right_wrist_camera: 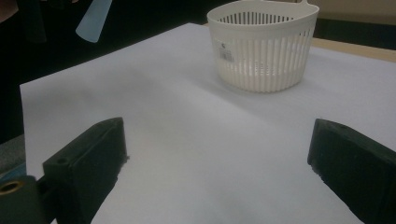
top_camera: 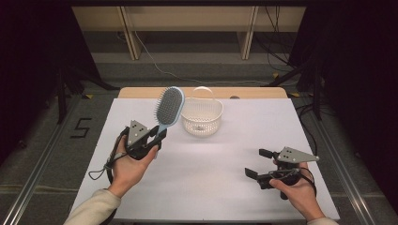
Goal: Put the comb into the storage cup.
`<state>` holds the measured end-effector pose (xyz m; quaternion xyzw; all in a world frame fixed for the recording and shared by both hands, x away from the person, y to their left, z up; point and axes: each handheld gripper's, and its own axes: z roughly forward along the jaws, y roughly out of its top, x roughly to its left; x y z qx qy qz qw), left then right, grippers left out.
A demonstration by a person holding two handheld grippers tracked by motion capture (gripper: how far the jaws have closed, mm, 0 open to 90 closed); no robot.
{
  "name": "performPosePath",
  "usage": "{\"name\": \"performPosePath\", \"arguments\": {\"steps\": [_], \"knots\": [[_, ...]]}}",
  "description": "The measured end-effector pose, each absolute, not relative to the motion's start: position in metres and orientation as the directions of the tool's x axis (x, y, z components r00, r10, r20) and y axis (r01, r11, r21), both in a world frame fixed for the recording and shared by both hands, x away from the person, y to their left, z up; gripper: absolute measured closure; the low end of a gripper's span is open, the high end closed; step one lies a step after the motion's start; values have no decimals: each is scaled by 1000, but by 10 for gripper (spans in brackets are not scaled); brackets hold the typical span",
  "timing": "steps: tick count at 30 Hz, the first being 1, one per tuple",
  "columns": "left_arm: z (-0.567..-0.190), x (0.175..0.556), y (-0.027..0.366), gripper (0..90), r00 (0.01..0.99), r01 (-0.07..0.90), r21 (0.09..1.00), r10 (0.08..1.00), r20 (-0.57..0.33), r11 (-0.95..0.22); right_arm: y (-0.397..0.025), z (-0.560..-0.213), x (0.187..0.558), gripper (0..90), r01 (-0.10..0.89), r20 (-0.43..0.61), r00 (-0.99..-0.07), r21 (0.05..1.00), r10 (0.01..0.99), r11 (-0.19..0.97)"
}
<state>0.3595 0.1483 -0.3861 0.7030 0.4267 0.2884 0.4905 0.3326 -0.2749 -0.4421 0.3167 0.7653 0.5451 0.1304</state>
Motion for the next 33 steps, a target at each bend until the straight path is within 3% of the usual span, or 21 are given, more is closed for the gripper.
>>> {"name": "performPosePath", "arguments": {"steps": [33], "knots": [[-381,368,139,697,481,300,943,877,-17,-146,-276,-443,333,53,342,147,-765,917,627,203]]}}
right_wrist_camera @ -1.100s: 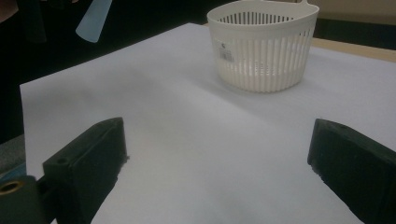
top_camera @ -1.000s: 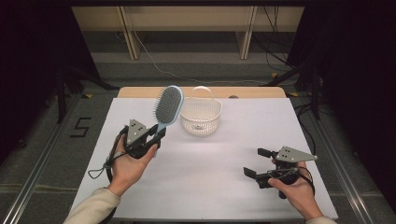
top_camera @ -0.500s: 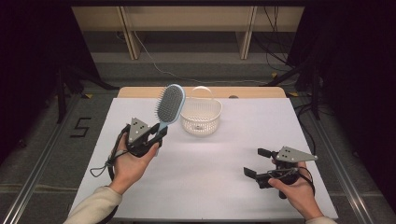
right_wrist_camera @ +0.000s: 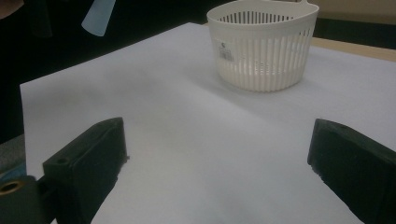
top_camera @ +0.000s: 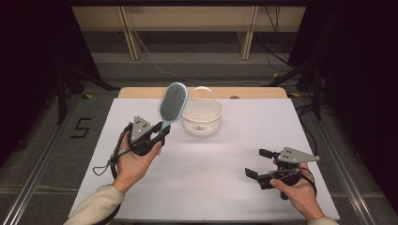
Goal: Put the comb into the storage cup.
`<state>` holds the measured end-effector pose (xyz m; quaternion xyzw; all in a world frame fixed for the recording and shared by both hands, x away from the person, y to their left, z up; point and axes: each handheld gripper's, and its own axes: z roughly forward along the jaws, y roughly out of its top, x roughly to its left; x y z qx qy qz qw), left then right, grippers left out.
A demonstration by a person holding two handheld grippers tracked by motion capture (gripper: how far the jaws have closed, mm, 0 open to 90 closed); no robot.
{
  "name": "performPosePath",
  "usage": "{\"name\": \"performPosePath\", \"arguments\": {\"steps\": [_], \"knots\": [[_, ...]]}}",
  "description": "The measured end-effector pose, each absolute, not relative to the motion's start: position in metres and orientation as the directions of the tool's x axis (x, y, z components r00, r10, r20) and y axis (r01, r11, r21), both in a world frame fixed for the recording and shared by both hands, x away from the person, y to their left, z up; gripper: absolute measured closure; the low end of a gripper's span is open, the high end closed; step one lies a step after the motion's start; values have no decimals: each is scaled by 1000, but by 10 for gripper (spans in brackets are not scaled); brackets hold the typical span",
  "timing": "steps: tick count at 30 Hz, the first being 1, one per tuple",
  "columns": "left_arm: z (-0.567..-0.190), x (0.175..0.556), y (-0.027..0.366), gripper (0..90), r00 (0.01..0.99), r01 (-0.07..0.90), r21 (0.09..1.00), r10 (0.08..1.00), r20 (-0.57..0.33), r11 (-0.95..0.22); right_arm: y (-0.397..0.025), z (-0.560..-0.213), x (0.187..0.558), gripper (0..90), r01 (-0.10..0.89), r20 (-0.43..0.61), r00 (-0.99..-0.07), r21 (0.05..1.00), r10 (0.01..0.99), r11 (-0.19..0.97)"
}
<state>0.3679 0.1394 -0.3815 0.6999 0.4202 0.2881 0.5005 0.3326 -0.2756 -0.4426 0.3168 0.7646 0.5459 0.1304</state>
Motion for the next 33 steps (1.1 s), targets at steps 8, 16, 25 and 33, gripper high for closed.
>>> {"name": "performPosePath", "arguments": {"steps": [8,16,25,33], "knots": [[-380,370,137,696,482,292,945,876,-13,-146,-276,-442,332,53,342,147,-764,918,628,202],[-379,373,135,697,485,288,947,874,-14,-145,-276,-441,332,53,344,150,-763,918,629,198],[-378,376,132,697,495,278,950,869,-16,-142,-276,-441,332,53,342,149,-763,919,629,196],[-376,378,129,697,498,272,953,867,-18,-136,-276,-442,332,53,341,148,-763,919,629,197]]}}
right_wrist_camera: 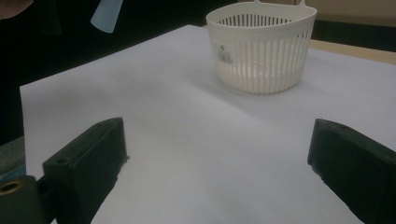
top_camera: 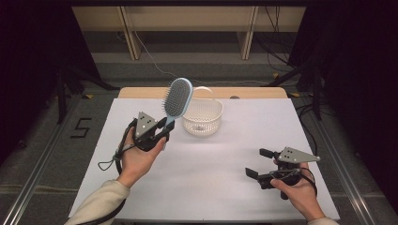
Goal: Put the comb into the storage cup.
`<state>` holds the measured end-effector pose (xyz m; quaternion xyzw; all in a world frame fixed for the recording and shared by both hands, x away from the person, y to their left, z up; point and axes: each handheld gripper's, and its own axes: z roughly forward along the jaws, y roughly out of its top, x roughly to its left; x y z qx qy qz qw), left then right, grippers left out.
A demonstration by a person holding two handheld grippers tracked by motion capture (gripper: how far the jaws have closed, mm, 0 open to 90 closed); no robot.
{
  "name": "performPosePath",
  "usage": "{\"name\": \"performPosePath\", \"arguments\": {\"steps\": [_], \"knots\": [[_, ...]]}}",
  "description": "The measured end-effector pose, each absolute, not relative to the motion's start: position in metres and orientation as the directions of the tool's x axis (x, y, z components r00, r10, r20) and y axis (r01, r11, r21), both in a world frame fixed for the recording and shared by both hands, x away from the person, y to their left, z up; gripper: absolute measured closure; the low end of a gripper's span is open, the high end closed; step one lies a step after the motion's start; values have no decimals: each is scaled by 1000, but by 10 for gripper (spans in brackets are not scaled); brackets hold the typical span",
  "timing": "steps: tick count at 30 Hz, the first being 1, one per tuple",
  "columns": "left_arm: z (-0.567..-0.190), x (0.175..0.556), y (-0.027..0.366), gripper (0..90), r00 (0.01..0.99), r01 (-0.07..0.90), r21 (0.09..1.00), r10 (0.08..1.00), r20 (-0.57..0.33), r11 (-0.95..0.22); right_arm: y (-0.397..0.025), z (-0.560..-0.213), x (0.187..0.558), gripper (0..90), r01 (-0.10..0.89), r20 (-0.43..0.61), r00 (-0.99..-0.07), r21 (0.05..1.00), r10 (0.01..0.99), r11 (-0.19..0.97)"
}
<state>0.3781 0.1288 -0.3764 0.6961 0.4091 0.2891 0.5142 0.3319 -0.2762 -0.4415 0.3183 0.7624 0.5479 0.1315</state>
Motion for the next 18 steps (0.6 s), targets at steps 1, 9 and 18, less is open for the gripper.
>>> {"name": "performPosePath", "arguments": {"steps": [1,9,18], "knots": [[-376,378,128,697,498,271,953,867,-18,-136,-276,-442,332,53,341,148,-763,919,629,197],[-375,381,126,697,499,268,954,866,-17,-135,-277,-442,332,52,339,145,-764,919,629,200],[-374,384,124,697,501,267,955,865,-22,-130,-277,-442,332,52,338,142,-765,919,629,204]]}}
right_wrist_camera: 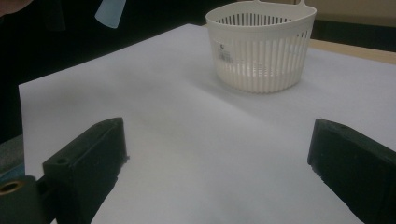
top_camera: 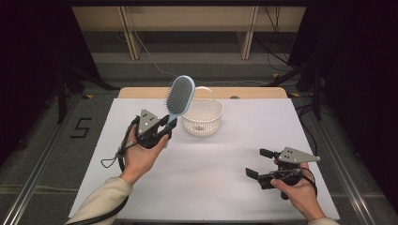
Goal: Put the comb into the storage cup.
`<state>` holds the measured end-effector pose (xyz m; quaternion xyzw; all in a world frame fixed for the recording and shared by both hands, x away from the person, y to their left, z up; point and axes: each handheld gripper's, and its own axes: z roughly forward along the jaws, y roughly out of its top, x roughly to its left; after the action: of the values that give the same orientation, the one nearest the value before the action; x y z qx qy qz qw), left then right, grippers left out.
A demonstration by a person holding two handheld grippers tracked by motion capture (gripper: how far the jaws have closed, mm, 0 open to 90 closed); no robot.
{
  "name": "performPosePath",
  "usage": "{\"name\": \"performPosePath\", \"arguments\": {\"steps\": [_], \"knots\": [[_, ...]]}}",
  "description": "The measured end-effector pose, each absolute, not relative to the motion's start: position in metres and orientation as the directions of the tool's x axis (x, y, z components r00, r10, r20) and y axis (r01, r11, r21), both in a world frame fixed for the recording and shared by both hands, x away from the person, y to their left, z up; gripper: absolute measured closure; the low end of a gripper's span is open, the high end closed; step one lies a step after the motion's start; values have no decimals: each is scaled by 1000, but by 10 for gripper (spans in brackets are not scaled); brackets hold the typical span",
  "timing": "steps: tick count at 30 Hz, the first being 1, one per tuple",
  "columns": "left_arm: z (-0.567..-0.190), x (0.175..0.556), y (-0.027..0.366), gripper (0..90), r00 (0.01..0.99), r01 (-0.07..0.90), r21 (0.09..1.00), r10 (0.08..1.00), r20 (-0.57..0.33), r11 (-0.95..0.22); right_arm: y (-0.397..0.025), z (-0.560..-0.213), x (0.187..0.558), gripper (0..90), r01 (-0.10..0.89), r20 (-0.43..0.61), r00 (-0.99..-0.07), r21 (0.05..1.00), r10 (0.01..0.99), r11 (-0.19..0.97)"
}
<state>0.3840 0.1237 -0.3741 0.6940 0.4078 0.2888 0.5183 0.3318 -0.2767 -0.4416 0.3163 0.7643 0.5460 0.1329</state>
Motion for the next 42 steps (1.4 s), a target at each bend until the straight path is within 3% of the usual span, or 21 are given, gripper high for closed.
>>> {"name": "performPosePath", "arguments": {"steps": [42], "knots": [[-371,399,112,697,501,265,957,865,-30,-120,-277,-442,332,52,341,146,-763,918,630,201]]}}
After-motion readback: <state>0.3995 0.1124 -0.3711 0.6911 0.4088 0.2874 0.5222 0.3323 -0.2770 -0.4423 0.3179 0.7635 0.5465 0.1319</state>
